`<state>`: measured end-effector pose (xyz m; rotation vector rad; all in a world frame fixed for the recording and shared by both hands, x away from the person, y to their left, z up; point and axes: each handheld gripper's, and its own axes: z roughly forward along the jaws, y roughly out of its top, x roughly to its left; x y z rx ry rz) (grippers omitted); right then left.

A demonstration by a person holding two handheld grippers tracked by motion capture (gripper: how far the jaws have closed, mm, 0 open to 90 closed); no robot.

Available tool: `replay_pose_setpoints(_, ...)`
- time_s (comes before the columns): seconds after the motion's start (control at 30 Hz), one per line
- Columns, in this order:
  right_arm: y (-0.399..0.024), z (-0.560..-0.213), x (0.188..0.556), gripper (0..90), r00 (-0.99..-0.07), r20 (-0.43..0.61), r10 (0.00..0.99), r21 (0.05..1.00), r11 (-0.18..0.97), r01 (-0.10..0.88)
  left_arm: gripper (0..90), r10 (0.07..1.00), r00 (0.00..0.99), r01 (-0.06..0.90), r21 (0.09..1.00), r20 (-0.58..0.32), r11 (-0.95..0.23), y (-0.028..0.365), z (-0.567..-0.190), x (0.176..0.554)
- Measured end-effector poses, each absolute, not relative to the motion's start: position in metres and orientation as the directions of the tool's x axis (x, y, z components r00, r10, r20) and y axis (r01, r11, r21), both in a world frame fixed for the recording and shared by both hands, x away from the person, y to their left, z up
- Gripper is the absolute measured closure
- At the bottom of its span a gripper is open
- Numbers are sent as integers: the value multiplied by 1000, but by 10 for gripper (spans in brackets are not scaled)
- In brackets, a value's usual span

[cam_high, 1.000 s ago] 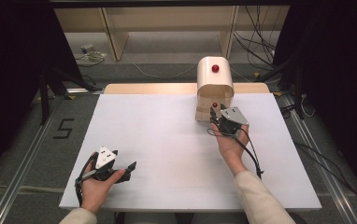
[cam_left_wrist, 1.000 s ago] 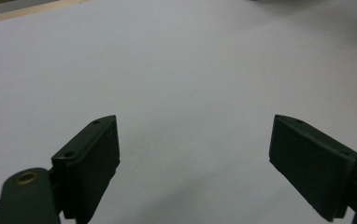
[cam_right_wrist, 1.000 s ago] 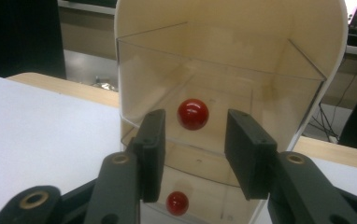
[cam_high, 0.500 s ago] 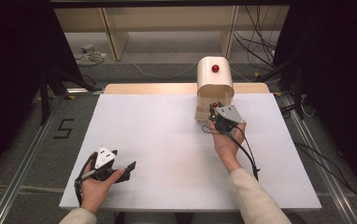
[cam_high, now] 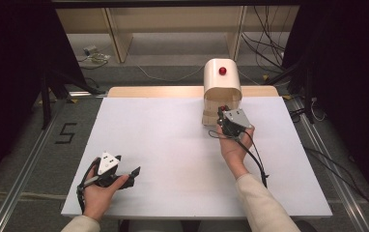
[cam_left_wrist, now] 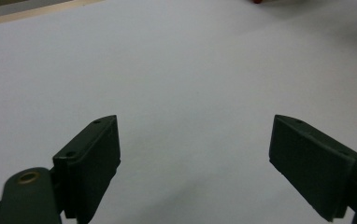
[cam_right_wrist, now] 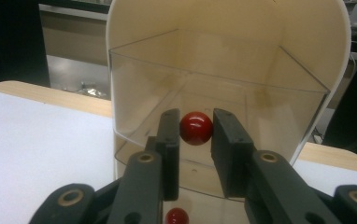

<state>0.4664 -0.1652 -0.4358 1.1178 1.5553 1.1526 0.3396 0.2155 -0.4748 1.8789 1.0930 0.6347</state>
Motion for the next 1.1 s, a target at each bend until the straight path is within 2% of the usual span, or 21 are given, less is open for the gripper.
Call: replay_pose_setpoints(1.1, -167, -431, 455, 739, -226, -119, 967, 976, 155, 153, 162, 879, 477, 435, 865, 13, -249, 216, -475, 339)
